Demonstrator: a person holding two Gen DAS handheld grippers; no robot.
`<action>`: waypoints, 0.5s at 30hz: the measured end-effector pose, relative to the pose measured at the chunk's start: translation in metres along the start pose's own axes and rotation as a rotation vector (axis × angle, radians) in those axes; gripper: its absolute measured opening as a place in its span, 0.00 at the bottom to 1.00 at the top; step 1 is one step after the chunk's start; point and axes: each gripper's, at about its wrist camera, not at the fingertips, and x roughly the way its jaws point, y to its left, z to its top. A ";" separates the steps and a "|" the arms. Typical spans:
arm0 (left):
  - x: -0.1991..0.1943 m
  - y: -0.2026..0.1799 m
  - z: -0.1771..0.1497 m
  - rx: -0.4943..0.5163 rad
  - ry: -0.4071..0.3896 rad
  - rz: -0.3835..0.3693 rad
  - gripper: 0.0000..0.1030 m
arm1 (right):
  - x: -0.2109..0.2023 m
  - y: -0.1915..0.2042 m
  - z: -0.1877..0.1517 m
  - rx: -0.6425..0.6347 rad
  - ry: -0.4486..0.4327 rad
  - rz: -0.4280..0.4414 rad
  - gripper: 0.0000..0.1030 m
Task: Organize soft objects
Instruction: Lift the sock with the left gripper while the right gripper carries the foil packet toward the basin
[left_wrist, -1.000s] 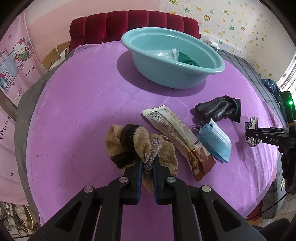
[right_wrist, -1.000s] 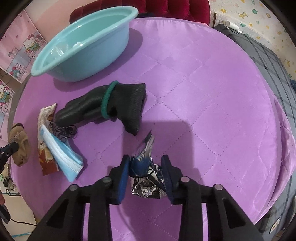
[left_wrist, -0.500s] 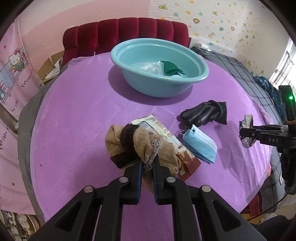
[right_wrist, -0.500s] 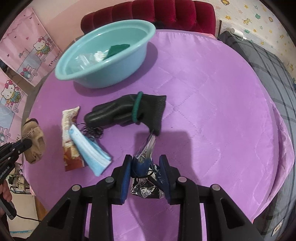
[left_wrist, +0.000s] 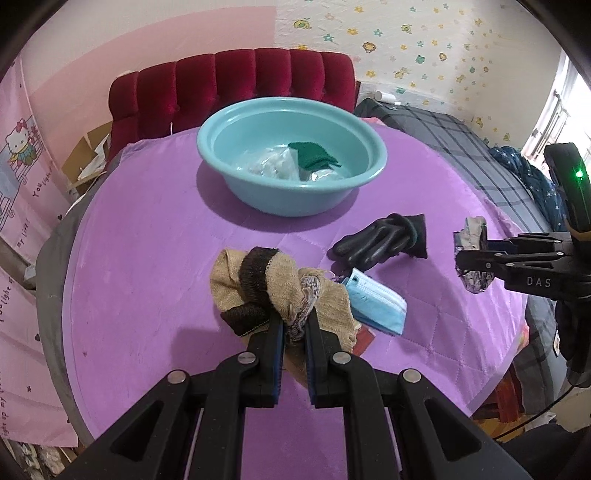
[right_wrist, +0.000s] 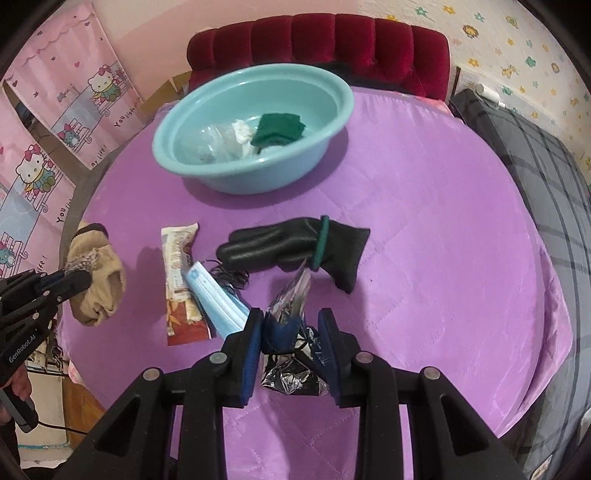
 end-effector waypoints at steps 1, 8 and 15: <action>-0.001 -0.001 0.002 0.002 -0.001 -0.001 0.10 | -0.003 0.003 0.002 -0.005 -0.004 -0.001 0.31; -0.005 -0.009 0.017 0.033 -0.017 -0.019 0.10 | -0.009 0.017 0.015 -0.022 -0.013 0.007 0.32; -0.009 -0.007 0.040 0.040 -0.037 -0.038 0.10 | -0.022 0.032 0.036 -0.049 -0.037 0.021 0.32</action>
